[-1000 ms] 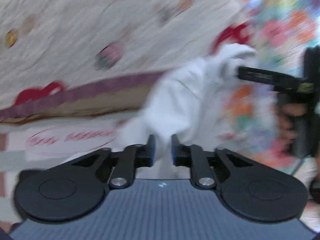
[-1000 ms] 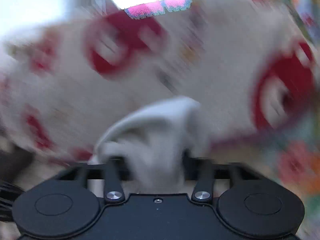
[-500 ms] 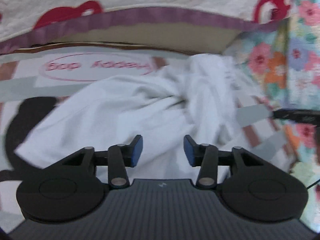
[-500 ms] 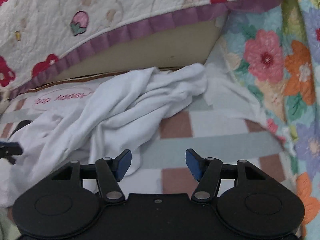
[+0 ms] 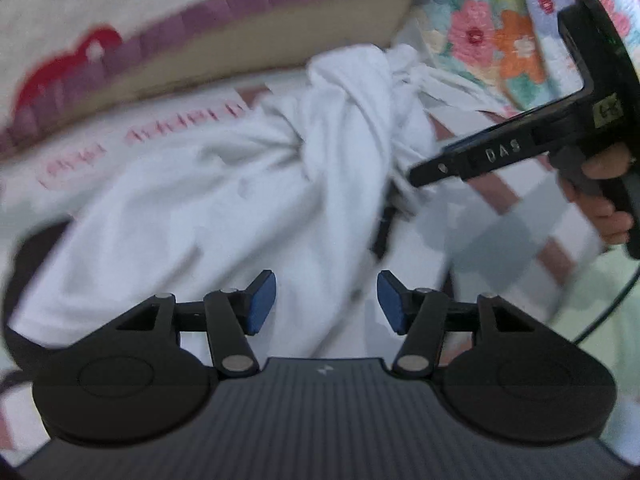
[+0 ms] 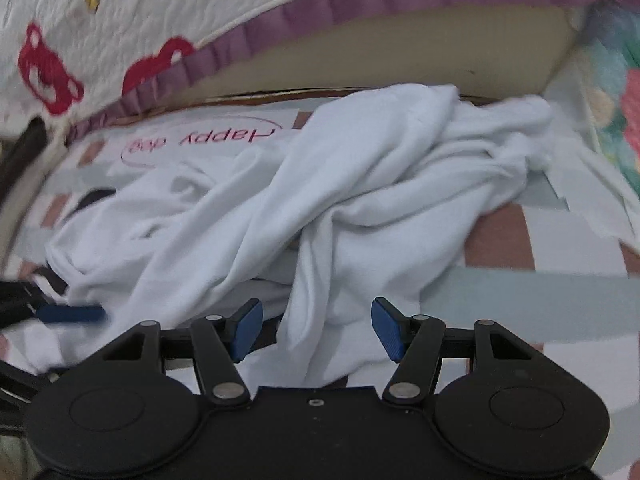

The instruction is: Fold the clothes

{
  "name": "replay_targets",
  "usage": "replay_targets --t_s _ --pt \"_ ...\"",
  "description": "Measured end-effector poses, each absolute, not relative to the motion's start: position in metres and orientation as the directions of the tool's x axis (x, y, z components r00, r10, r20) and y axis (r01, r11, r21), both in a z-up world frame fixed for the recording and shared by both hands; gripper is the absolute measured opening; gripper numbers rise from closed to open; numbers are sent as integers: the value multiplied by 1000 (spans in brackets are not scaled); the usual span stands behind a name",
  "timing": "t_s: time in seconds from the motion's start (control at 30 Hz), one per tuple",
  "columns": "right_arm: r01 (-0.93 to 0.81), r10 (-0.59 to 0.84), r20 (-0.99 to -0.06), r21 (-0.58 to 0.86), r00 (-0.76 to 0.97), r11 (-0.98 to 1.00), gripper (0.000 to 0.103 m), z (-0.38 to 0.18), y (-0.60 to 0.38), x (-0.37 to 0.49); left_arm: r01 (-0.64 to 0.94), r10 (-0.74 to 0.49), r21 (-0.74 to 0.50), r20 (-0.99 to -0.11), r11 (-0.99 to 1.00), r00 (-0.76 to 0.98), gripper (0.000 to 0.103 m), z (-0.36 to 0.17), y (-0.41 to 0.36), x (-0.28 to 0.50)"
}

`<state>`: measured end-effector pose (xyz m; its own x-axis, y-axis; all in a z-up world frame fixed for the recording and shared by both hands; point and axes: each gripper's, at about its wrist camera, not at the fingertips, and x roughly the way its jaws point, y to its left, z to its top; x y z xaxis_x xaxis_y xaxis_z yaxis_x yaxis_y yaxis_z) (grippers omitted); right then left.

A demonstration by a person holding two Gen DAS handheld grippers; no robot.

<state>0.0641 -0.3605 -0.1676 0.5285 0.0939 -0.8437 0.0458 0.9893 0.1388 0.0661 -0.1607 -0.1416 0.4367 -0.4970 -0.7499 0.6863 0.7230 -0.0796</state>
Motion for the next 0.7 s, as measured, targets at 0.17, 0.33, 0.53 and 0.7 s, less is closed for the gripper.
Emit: replay_targets --t_s 0.17,0.33,0.53,0.7 --pt "61 3 -861 39 509 997 70 -187 -362 77 647 -414 117 -680 754 605 67 -155 -173 53" --pt "153 26 -837 130 547 980 36 -202 -383 75 671 -385 220 -677 708 627 44 -168 -185 45" --pt "217 -68 -769 94 636 972 9 -181 -413 62 577 -401 -5 -723 817 562 9 -152 -165 76" --pt "347 -216 -742 24 634 938 8 -171 -452 49 496 -348 42 -661 867 665 7 -139 -149 87"
